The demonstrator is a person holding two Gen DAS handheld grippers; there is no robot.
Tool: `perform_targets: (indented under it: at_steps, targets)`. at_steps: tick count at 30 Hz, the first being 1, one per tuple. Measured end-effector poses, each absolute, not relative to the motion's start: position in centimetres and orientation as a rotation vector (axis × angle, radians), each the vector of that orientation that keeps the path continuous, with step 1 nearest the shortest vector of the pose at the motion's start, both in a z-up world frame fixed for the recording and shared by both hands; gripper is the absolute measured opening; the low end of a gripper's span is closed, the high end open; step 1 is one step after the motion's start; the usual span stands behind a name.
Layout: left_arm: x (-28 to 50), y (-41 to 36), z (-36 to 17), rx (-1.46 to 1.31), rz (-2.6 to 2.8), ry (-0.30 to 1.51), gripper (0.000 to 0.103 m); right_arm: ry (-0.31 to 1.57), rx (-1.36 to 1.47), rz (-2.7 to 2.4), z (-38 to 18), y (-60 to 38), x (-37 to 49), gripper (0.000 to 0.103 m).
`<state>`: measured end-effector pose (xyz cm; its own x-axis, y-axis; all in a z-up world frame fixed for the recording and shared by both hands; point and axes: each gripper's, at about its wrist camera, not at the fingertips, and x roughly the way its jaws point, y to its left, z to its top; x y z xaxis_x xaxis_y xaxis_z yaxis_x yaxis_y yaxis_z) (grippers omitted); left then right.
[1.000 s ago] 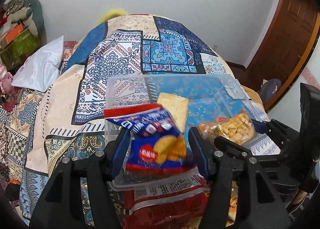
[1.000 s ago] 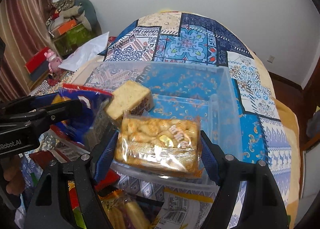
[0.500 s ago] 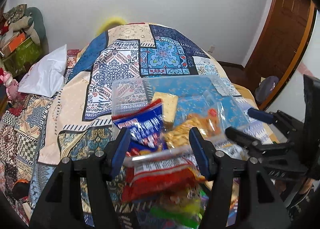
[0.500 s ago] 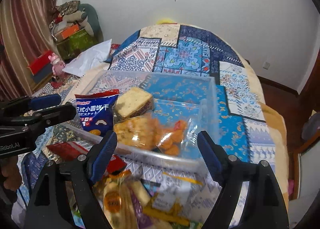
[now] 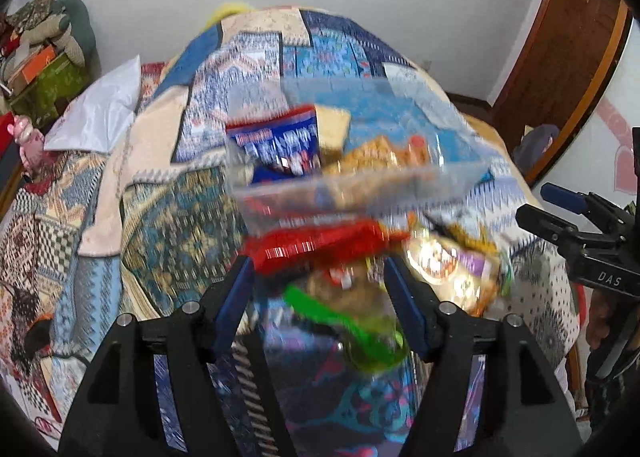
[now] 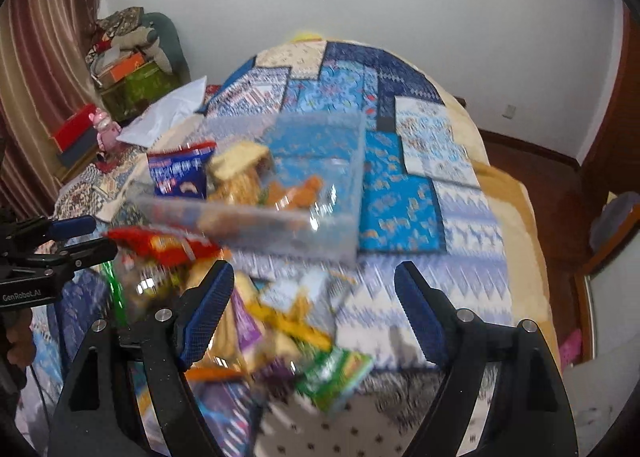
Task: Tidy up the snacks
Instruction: 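Grasp the green-edged snack bag with the left tool while the right tool grasps the purple coconut roll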
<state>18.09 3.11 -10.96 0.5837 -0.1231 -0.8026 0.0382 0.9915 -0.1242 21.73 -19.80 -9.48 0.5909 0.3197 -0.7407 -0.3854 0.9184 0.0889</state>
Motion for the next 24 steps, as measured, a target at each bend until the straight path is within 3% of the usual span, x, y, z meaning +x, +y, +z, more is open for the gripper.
perform_targets:
  at_steps: [19, 24]
  targets:
    - [19.9, 0.5, -16.5, -0.136, -0.117, 1.04, 0.07, 0.979, -0.069, 0.493, -15.2, -19.0, 20.1, 0.08]
    - [20.1, 0.7, -17.1, -0.167, -0.149, 1.04, 0.055, 0.968, -0.097, 0.503, -15.5, -17.8, 20.5, 0.08]
